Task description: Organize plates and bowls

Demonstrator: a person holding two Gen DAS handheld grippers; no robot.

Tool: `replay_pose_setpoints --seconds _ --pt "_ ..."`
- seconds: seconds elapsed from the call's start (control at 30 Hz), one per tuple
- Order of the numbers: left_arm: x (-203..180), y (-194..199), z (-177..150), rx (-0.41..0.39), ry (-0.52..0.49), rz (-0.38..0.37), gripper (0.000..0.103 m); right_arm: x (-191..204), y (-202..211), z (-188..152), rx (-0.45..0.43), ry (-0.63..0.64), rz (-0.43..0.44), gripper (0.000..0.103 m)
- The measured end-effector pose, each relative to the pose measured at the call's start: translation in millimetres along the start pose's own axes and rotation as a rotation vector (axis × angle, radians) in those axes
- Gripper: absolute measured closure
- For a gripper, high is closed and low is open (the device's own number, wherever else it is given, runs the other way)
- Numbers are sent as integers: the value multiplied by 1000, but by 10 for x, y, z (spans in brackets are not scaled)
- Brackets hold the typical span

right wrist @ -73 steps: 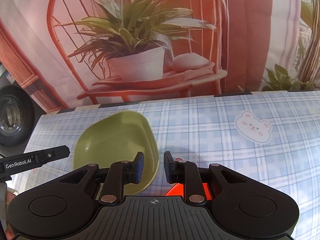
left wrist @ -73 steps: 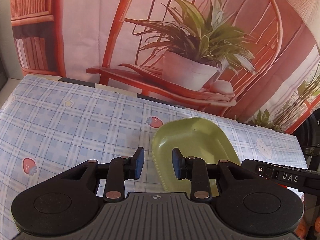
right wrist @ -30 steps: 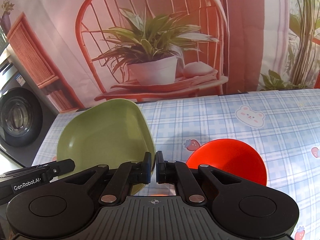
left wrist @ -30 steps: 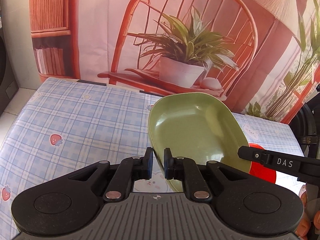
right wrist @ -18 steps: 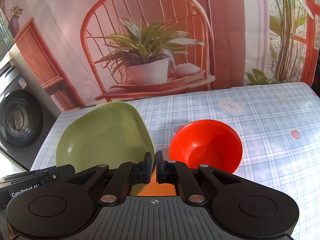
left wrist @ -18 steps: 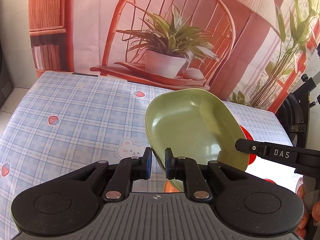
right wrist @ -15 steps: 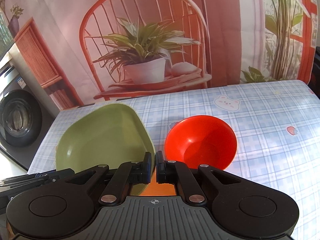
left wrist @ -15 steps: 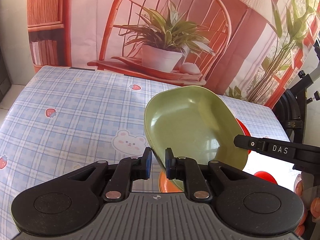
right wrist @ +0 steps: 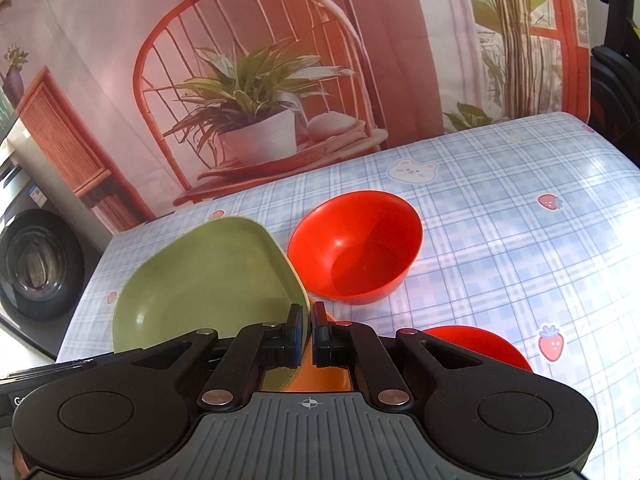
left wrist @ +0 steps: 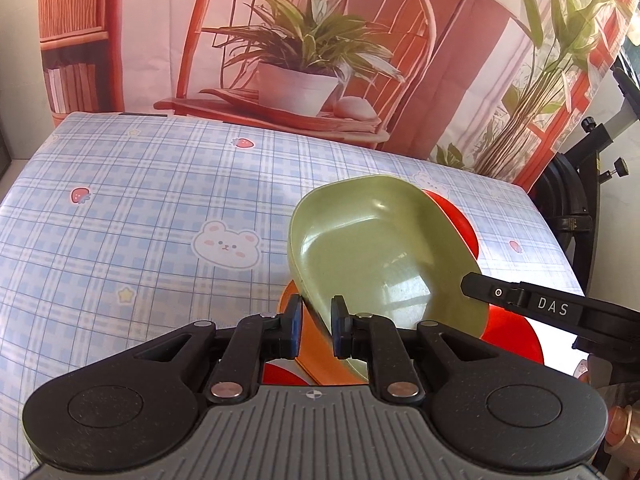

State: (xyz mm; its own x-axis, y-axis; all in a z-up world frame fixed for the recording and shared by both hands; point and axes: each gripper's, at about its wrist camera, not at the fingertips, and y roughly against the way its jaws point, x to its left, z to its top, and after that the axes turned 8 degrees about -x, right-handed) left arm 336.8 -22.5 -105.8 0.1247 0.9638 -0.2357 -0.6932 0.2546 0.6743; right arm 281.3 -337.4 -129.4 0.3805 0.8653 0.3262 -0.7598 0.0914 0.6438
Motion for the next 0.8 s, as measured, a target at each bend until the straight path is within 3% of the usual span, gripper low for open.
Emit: replay_pose_setpoints --seconds 0.8 --pt "-56 -209 -252 96 -19 4 85 -92 -124 -139 20 72 -30 99"
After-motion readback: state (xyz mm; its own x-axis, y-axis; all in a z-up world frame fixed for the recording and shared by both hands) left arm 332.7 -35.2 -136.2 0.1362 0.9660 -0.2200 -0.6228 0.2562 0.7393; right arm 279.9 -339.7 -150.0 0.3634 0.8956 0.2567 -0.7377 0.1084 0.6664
